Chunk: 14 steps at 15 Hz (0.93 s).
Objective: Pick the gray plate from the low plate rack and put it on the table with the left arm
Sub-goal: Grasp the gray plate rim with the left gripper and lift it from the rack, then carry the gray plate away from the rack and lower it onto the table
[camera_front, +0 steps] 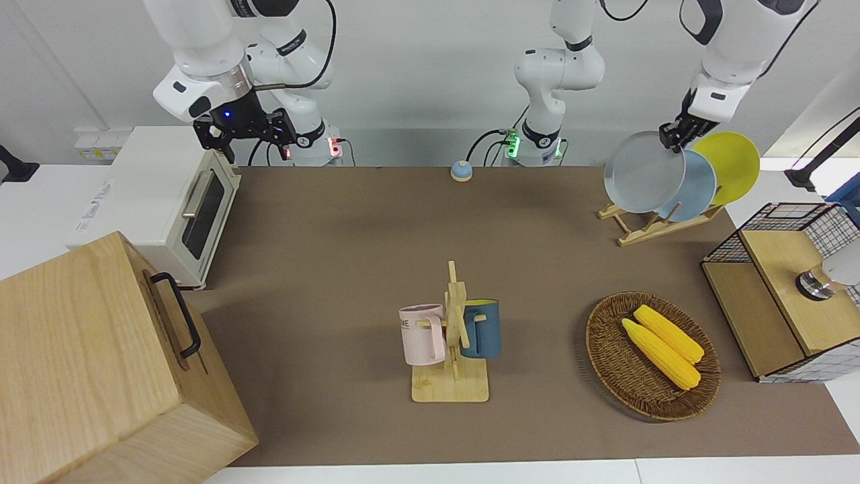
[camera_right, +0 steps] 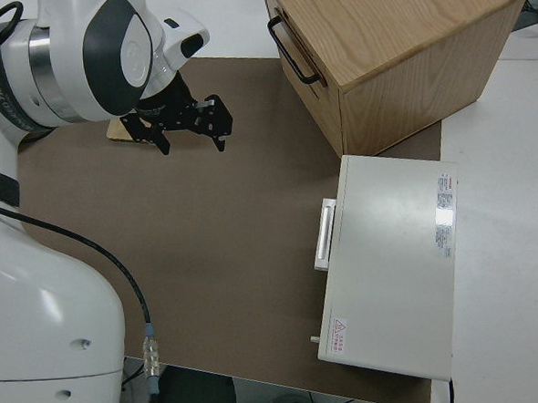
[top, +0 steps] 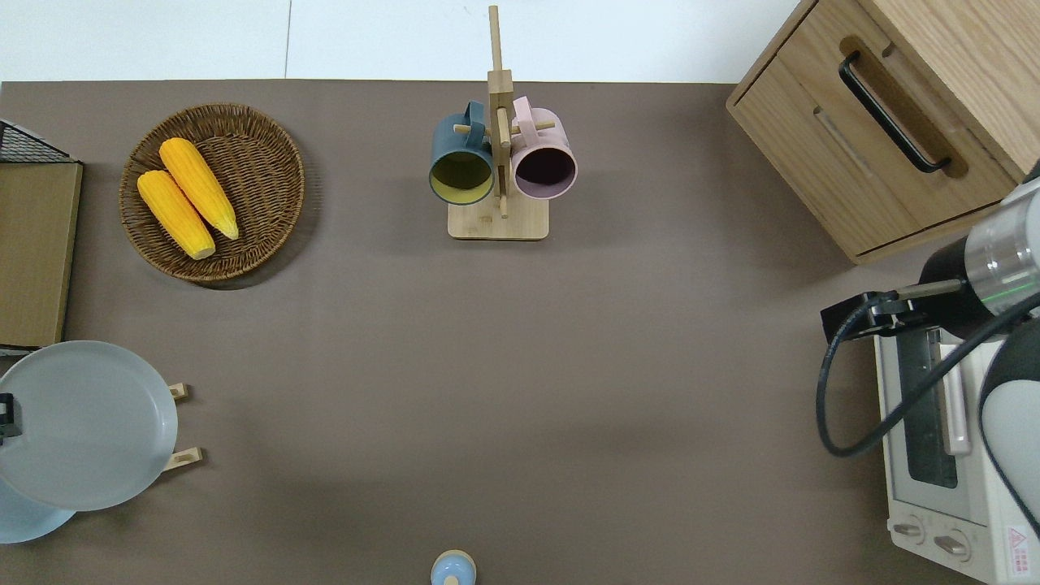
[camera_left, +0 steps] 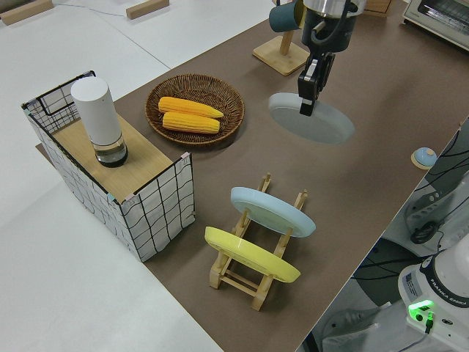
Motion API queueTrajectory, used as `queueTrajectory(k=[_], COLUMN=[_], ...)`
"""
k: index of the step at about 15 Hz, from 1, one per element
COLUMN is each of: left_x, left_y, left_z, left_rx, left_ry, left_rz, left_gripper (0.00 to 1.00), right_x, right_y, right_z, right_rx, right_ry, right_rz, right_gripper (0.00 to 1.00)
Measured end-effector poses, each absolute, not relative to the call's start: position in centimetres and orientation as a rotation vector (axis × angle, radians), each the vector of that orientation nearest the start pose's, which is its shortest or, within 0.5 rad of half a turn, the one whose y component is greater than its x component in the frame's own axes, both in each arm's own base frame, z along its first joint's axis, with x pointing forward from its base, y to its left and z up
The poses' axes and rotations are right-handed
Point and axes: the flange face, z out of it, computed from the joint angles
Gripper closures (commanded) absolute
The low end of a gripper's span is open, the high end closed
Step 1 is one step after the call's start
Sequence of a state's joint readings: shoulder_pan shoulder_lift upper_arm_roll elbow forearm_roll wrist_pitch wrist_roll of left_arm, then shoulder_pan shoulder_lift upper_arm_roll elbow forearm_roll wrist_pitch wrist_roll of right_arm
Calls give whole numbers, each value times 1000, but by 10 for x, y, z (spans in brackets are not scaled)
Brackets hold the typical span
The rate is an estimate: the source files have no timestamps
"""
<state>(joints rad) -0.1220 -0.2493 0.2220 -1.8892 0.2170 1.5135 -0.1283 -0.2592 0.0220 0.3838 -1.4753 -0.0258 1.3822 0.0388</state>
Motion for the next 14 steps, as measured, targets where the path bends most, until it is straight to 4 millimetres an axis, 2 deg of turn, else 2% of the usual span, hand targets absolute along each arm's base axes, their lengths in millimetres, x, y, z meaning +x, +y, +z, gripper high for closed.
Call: queueTrajectory(k=[5, 7, 11, 14], left_x=[452, 450, 450, 455], left_y=[27, 11, -7, -13], left_z=[639, 649, 645, 621], left_rx=[-2967, -2968, -3079, -3133], left_ry=[-407, -422, -462, -472], left_rz=[160, 146, 209, 295], left_gripper=[978, 978, 978, 978], right_x=[537, 537, 537, 537], right_y=[62, 62, 62, 62], right_z=[642, 642, 642, 642], right_rx=[-3160, -3160, -3160, -3160], right_ry=[-131, -131, -131, -131], right_rz=[177, 177, 177, 177], right_gripper=[17, 17, 17, 17])
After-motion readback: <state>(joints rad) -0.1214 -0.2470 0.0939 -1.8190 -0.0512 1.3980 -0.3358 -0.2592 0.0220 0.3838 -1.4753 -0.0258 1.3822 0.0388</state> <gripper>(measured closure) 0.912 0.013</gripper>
